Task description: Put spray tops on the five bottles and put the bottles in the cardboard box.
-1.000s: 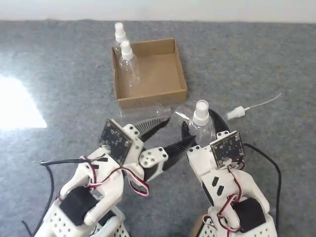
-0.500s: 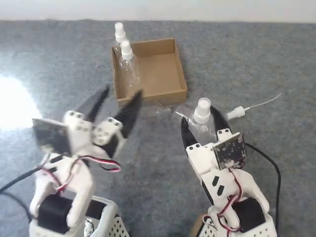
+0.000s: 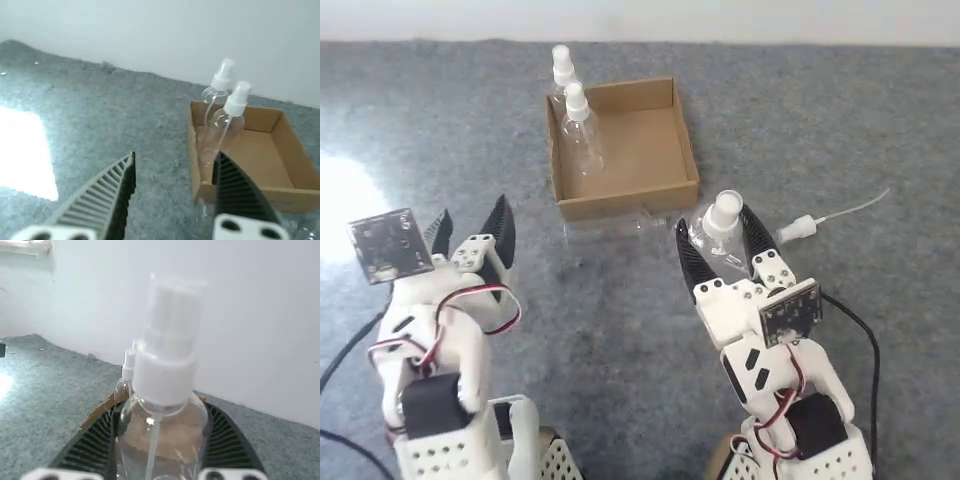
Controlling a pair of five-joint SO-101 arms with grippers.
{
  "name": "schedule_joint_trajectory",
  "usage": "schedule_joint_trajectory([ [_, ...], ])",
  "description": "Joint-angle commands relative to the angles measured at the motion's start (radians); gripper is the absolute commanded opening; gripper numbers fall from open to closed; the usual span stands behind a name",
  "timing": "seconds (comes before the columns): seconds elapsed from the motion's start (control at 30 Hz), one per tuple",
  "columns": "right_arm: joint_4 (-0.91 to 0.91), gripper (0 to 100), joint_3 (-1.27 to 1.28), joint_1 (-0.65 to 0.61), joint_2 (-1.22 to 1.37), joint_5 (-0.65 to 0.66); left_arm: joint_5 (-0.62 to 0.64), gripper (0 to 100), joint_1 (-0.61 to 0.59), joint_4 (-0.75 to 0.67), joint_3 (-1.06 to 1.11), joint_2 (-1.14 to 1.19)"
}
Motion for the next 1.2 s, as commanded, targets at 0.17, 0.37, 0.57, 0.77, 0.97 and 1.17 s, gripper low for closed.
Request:
schedule_joint_trajectory([
  [0.17,-0.108,10.1,-0.014,-0.013,-0.012,0.003,0.060,23,-0.074,-0.100,0.093,-0.003],
  [0.37,-0.171,9.7,-0.014,-0.105,-0.010,0.068,0.061,23,-0.118,-0.100,0.094,-0.003],
  [0.57,-0.234,9.7,-0.014,-0.130,-0.010,0.115,0.061,23,-0.129,-0.101,0.105,-0.003],
  [0.77,-0.239,9.7,-0.054,-0.130,0.018,0.109,0.061,23,-0.129,-0.163,0.142,-0.003],
  [0.97,-0.239,9.7,-0.212,-0.130,0.239,0.107,0.061,23,-0.129,-0.166,0.143,-0.003],
  [1.17,-0.297,9.7,-0.356,-0.130,0.513,0.107,0.061,23,-0.129,-0.166,0.143,-0.003],
])
